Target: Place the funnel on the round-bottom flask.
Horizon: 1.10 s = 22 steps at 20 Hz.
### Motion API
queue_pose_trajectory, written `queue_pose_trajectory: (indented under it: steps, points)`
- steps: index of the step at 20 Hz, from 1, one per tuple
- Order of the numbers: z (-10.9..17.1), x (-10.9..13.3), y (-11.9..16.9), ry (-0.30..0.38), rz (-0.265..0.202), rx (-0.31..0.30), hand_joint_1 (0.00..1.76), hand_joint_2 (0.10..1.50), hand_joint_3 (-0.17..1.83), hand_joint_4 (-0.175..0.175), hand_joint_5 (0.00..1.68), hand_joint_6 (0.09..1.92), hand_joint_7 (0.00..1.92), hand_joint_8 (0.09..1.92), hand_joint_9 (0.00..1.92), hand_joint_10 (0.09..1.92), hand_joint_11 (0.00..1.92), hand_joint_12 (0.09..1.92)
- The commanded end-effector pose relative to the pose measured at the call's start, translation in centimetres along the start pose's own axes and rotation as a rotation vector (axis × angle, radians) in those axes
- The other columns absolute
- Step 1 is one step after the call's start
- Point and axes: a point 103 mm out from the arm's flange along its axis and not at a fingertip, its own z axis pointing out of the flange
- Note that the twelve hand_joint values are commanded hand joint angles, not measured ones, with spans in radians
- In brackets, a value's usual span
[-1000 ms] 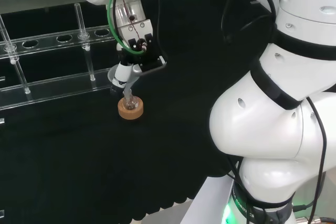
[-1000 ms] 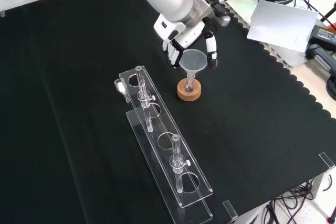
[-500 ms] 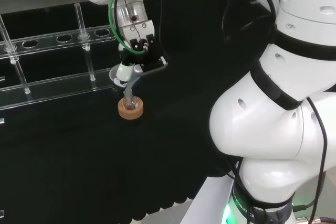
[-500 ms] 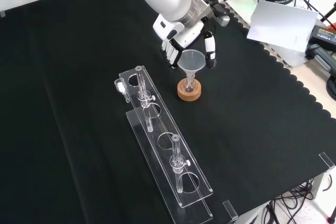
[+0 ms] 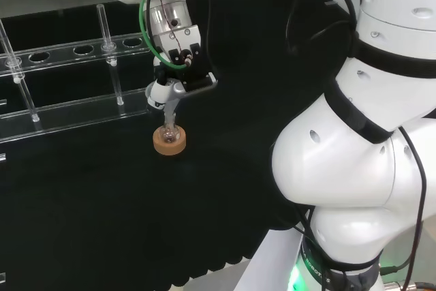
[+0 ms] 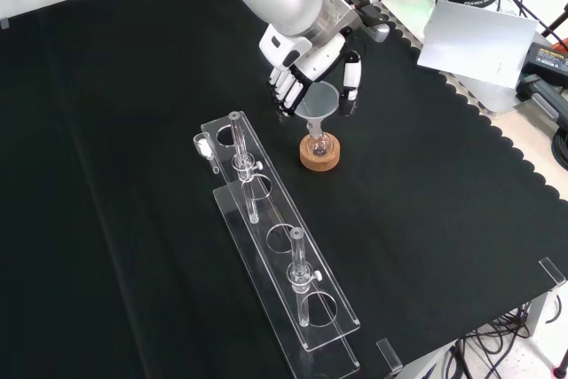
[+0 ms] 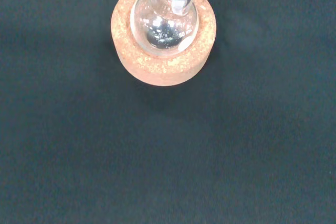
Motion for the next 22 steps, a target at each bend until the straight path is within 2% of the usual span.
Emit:
queue_pose_trajectory:
  steps: [1, 12, 22]
  points:
    - [0.1, 0.0, -0.2, 0.004, -0.012, 0.017, 0.69, 1.07, -0.17, -0.047, 0.39, 0.26, 0.09, 0.71, 0.37, 0.71, 0.27, 1.36]
    - [0.4, 0.9, -0.9, 0.004, -0.048, -0.006, 0.68, 1.06, -0.17, -0.05, 0.39, 0.23, 0.08, 0.71, 0.36, 0.72, 0.29, 1.36]
    - [0.1, 1.1, -0.9, -0.019, -0.036, -0.025, 0.67, 1.06, -0.17, -0.05, 0.33, 0.09, 0.0, 0.59, 0.2, 0.76, 0.2, 1.39]
